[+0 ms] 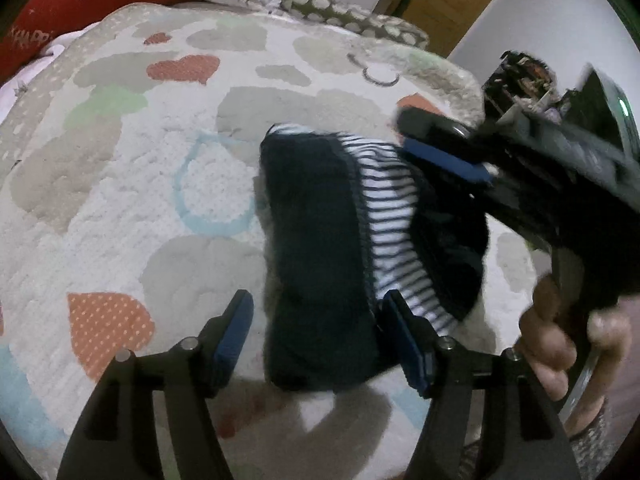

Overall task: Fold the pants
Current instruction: 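Fold the bundle over with the left gripper and release the right gripper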

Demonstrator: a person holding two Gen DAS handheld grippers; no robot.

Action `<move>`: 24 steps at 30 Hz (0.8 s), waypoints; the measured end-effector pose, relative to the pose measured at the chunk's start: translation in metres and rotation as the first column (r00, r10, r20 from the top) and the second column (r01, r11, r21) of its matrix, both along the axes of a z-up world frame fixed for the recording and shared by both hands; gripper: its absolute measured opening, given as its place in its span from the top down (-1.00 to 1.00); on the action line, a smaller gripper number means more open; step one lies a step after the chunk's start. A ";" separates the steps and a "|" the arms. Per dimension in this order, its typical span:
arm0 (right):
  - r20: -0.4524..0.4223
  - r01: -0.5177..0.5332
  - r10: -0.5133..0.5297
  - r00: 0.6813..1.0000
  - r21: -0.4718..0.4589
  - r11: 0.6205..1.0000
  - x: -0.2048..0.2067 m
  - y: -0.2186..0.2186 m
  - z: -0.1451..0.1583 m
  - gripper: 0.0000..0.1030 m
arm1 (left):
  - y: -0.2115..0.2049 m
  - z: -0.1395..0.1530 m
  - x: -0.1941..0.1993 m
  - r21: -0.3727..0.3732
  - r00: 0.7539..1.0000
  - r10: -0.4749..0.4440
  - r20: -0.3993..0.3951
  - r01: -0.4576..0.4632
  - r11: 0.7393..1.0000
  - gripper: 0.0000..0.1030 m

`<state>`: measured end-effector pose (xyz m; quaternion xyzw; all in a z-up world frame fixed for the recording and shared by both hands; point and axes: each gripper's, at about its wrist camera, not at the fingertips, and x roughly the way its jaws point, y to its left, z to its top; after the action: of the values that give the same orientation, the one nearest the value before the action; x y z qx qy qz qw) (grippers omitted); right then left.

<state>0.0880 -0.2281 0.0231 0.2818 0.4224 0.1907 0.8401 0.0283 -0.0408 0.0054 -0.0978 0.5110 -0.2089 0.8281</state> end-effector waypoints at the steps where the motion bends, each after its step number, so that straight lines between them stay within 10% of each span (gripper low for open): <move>1: 0.032 0.003 -0.002 0.999 -0.014 1.000 -0.011 -0.002 0.007 0.50 | 0.003 0.005 -0.005 -0.009 1.000 0.006 0.015 -0.005 1.000 -0.29; 11: -0.040 0.162 -0.158 0.987 0.294 0.942 -0.060 -0.058 -0.056 0.52 | 0.025 -0.003 -0.024 -0.056 0.997 0.069 -0.040 -0.071 0.996 -0.29; 17: 0.106 0.113 -0.125 0.987 0.114 0.987 -0.091 -0.040 -0.009 0.48 | 0.025 0.004 -0.035 -0.018 0.994 0.111 0.015 -0.111 0.994 -0.29; 24: 0.048 0.066 -0.067 0.997 0.017 0.998 -0.105 -0.025 -0.045 0.50 | 0.019 0.001 -0.038 0.020 0.994 0.108 0.012 -0.108 0.994 -0.29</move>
<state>-0.0167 -0.2527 -0.0217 0.2977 0.3906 0.1726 0.8538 -0.0101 -0.0213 0.0063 -0.1157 0.5027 -0.1592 0.8417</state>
